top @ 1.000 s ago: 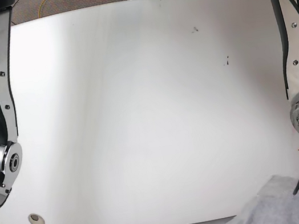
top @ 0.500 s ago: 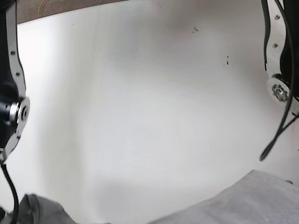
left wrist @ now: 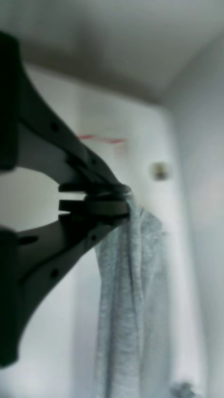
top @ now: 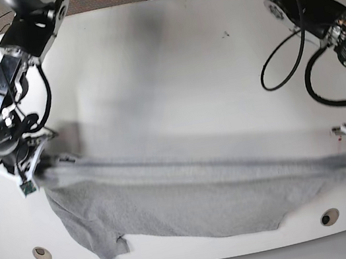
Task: Layout the t-shirt on the table in an organized manner, then fold the t-shirt properly
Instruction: 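Swing the held hem up and over, flipping the shirt across the table, then lower the held shirt edge onto the table with both grippers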
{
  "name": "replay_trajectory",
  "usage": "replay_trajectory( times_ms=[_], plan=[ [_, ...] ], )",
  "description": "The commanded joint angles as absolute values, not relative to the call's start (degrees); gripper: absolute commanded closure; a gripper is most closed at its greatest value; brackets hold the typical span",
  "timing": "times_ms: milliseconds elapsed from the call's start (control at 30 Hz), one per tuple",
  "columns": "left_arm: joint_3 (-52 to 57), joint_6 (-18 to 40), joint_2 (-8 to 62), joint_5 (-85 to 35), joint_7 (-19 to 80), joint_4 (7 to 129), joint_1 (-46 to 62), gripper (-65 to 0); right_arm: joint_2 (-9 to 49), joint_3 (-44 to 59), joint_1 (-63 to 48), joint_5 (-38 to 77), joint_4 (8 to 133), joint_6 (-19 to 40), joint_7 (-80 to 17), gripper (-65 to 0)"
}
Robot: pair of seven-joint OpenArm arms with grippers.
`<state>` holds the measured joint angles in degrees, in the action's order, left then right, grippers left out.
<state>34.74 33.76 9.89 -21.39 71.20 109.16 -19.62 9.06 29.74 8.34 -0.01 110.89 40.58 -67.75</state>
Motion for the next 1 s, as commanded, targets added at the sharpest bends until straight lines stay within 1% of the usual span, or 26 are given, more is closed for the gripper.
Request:
replay_trajectory(
  times_ms=[0, 100, 233, 433, 700, 967],
  plan=[
    [36.62, 33.45, 10.95, -23.6, 68.97, 110.46, -15.52, -0.3, 8.75, 30.37, 5.32, -1.98, 111.87, 40.0, -65.45, 0.0],
    [38.73, 33.45, 11.03, -25.63, 68.35, 110.46, -10.07, -0.3, 7.6, 30.37, 1.89, -1.98, 111.87, 40.0, -64.04, 0.0],
    [40.92, 33.45, 11.38, -28.09, 65.19, 110.46, -2.77, -0.3, 6.73, 30.37, -1.45, -1.98, 111.87, 40.0, -63.52, 0.0],
    [41.36, 33.45, 13.85, -28.62, 62.02, 110.46, 4.62, -0.3, 6.64, 30.37, -5.41, -1.98, 111.96, 40.0, -63.43, 0.0],
    [41.63, 33.45, 15.16, -28.53, 61.32, 110.46, 9.36, -0.3, 6.55, 30.37, -9.19, -1.98, 112.22, 40.0, -63.34, 0.0],
    [40.48, 33.45, 15.25, -28.35, 61.32, 110.37, 9.54, -0.3, 6.55, 30.37, -9.98, -1.98, 112.22, 40.0, -63.43, 0.0]
  ],
)
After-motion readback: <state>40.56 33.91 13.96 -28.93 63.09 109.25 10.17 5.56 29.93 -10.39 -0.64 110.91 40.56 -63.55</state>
